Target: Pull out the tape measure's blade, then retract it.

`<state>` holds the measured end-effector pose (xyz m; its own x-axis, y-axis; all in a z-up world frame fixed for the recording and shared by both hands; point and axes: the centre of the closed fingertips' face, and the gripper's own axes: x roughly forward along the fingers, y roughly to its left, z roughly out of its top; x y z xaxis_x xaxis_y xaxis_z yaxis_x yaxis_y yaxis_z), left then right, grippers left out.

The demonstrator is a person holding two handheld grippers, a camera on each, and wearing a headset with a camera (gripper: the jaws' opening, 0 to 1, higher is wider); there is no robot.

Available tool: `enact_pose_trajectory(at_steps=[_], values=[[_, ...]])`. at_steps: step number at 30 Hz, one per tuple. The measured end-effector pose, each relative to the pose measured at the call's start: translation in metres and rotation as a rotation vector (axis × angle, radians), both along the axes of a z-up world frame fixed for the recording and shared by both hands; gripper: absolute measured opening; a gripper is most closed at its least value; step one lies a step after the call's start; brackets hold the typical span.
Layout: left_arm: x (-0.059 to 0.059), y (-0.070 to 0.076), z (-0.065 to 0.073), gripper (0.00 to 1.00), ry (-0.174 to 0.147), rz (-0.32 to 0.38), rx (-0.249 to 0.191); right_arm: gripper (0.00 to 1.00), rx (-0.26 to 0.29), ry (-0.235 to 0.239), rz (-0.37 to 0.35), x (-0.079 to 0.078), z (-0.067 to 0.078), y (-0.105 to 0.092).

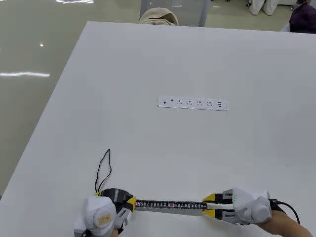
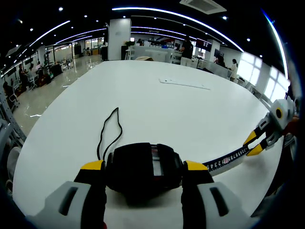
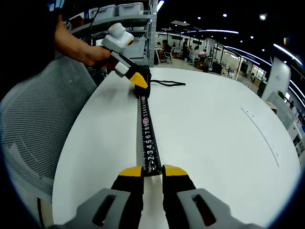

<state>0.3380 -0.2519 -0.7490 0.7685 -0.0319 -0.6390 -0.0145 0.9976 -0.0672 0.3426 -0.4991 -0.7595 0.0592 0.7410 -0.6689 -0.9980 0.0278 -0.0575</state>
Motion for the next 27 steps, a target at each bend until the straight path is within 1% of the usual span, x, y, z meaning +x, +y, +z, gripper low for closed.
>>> enact_pose_trajectory(at_steps=[6,12,27], values=[[-0.0001,0.0004,-0.0007,0.60,0.002,0.000,-0.006,0.13,0.004,0.002,0.002,-0.0006,0.0021,0.0030],[0.0003,0.0012,0.0001,0.60,0.002,0.010,-0.021,0.13,0.009,0.000,0.002,0.0003,0.0034,0.0057],[-0.0003,0.0023,0.0011,0.60,0.002,0.013,-0.048,0.13,0.014,0.008,0.010,0.0008,0.0032,0.0089]])
